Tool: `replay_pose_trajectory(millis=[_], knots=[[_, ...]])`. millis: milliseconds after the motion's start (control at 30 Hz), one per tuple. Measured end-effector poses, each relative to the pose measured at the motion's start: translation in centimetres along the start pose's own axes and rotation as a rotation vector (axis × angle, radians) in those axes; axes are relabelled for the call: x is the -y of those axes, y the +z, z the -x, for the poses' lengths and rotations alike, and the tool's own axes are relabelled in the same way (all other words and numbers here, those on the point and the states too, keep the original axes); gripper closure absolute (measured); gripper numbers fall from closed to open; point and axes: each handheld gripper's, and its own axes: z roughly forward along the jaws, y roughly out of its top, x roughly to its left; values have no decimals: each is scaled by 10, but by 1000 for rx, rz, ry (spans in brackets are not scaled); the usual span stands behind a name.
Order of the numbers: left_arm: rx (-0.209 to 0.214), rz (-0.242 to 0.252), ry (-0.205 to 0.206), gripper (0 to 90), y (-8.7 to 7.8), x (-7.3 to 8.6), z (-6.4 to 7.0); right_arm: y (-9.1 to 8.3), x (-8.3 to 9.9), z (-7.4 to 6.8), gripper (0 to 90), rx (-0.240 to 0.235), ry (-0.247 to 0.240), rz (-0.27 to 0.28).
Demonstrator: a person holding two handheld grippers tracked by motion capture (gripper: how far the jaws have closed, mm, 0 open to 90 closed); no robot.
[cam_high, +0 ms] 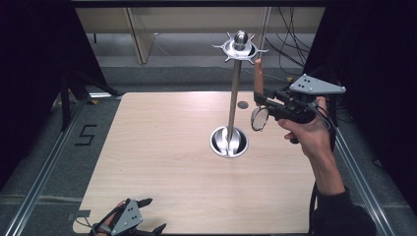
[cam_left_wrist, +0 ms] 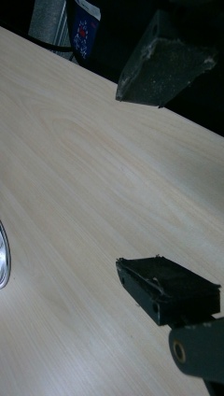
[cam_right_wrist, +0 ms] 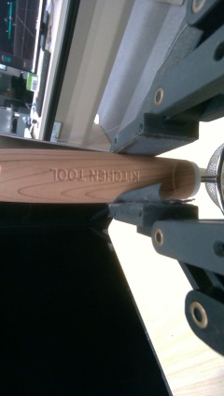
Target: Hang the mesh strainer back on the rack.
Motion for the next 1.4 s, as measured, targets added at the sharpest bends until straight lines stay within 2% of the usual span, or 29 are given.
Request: replay_pose_trajectory(millis=[33, 67, 100, 133, 200, 267, 300, 333, 367, 467, 533, 567, 667, 733, 800, 833, 867, 967, 1067, 1167, 1200, 1267, 1333, 1400], knots=[[7, -9, -5, 152, 0, 0, 0, 0, -1, -1, 687, 2, 17, -10], [2, 2, -3, 151, 0, 0, 1, 0, -1, -1, 687, 2, 17, -10], [1, -10, 6, 151, 0, 0, 0, 2, -1, 0, 686, 10, 1, -14], [2, -1, -3, 151, 0, 0, 1, 3, -2, 1, 686, 19, -1, -17], [0, 0, -1, 152, 0, 0, 0, 6, -2, 1, 686, 17, 15, -24], [-1, 1, 1, 152, 0, 0, 0, 8, -3, 3, 686, 22, 6, -23], [0, -1, 0, 152, 0, 0, 0, 9, -3, 2, 686, 16, 39, -35], [1, -1, -1, 152, 0, 0, 0, 10, -3, 2, 686, 9, 38, -39], [1, -1, -1, 152, 0, 0, 0, 11, -4, 4, 687, 24, 18, -32], [-2, -3, 5, 152, 0, 0, 0, 15, -4, 5, 686, 36, -2, -37], [-3, 1, 9, 152, 0, 0, 0, 18, -5, 4, 686, 28, 7, -41], [0, -2, -4, 152, 0, 0, 1, 19, -5, 3, 686, 33, 15, -46], [-11, -4, 18, 152, 0, 1, 0, 24, -6, 2, 686, 33, 11, -54], [-5, 7, 4, 152, 1, 0, 0, 25, -6, 2, 686, 43, 16, -53], [-6, 8, 6, 152, 1, 1, 0, 26, -6, 4, 686, 47, -5, -55], [-6, 11, 2, 152, 1, 1, 0, 27, -6, 4, 686, 43, 6, -60], [8, -7, -2, 152, 0, 0, 0, 27, -6, 3, 686, 39, 10, -62], [0, -4, 4, 152, 0, 0, 0, 27, -5, 2, 686, 34, 16, -54], [2, -5, 2, 152, 0, 0, 0, 27, -4, 3, 685, 50, -19, -66], [5, -4, -1, 152, 0, 0, 1, 27, -2, 2, 684, 63, -5, -65], [5, -2, 1, 152, 0, 0, 0, 28, -2, 3, 684, 64, -20, -65], [7, -3, 1, 152, 0, -1, 1, 28, -2, 3, 683, 56, -1, -69], [12, -5, 11, 152, 0, -1, 1, 30, -2, 2, 680, 69, 12, -64], [5, -12, 22, 151, -1, -1, 1, 31, -1, 3, 677, 63, 8, -62]])
